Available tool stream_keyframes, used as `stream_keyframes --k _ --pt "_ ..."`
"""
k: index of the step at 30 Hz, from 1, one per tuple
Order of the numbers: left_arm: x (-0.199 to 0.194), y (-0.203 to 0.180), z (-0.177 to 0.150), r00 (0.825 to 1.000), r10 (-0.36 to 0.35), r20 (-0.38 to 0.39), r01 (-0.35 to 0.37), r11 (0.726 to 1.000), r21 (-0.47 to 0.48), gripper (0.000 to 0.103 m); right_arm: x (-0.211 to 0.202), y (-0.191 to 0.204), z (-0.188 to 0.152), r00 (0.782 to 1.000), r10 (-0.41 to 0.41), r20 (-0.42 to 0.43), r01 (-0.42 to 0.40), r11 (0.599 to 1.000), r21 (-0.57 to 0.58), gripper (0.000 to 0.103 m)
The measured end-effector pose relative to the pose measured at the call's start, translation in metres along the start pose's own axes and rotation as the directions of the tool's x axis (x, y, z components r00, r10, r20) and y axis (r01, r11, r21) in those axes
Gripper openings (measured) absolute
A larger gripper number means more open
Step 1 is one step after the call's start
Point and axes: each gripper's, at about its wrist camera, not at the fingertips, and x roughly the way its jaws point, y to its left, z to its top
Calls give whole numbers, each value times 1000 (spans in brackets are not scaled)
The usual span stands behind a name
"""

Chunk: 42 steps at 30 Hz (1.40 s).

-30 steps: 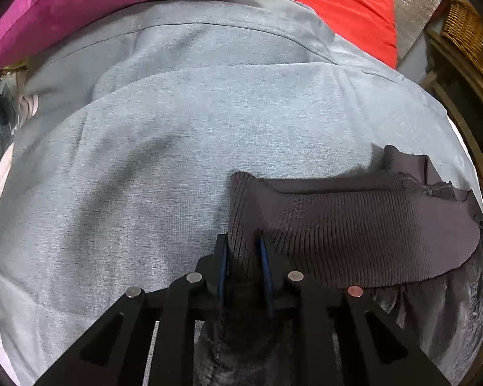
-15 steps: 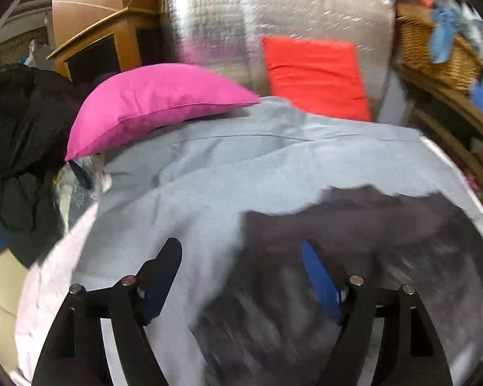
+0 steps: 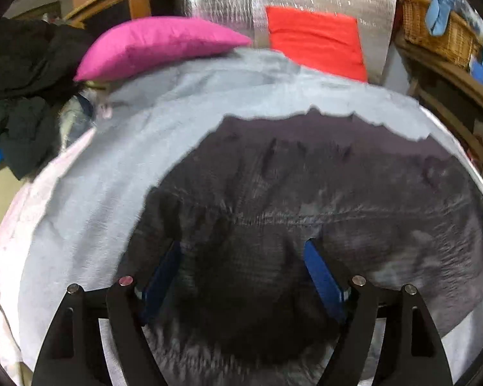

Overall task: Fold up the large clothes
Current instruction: 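Open both grippers and press the folded jacket flat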

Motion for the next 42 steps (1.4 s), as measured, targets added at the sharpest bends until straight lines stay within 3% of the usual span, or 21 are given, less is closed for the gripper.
stream_keyframes --k 6,12,14,20,24,28,31,35,38,42 --pt "-33 -34 -9 994 -9 108 8 1000 14 81 -28 65 -39 989 -32 144 56 984 -168 74" --pt "13 -63 -32 998 52 28 -53 997 59 82 18 79 -83 974 -186 131 214 945 -248 75" --pt "18 -67 -36 996 71 49 -75 994 77 84 26 72 -88 961 -225 159 261 927 -270 79" --pt "22 -64 -35 997 64 37 -67 995 73 85 31 63 -85 959 -242 147 271 934 -234 82" --pt "-2 -56 -31 999 37 26 -37 999 13 84 16 68 -82 958 -247 148 274 940 -205 82" --pt "-35 -46 -38 994 67 86 -67 998 5 84 -26 79 -90 945 -200 258 252 950 -185 84" --pt "-40 -40 -42 992 83 95 -83 997 -3 84 -34 88 -99 940 -192 281 251 949 -192 84" --pt "-30 -33 -48 994 97 59 -96 995 -26 84 -21 91 -108 944 -209 257 265 942 -205 84" --pt "-18 -29 -51 996 85 29 -84 996 -44 85 4 82 -112 938 -270 215 317 922 -222 84" --pt "-9 -30 -54 996 85 24 -85 996 -34 87 15 73 -113 945 -260 198 300 930 -212 85"
